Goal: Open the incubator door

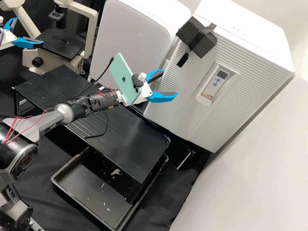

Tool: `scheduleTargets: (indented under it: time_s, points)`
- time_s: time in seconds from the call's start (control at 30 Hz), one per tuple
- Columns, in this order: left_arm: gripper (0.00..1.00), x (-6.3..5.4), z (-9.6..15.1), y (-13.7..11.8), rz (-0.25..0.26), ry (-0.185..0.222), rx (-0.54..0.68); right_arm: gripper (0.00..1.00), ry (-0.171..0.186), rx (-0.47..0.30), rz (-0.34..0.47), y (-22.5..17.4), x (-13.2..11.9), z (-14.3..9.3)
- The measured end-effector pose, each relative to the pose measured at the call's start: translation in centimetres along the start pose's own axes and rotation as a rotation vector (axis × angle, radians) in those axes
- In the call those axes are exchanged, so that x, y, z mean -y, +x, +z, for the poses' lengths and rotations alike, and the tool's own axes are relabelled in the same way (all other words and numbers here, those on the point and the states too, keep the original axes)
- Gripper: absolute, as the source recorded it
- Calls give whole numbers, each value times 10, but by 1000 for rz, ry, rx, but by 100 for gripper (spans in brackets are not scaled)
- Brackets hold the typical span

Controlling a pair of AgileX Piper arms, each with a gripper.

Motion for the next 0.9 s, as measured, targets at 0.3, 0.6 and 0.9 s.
scheduleTargets:
  time_s: [0.3,0.6,0.9]
  points:
    - [100,0,0,0,0,0,0,0,-21,-9,-9,-1,2,2]
    - [100,0,0,0,0,0,0,0,-31,-19,-25,-6,0,1]
    - [100,0,0,0,0,0,0,0,-46,-35,-40,-10,-6,4]
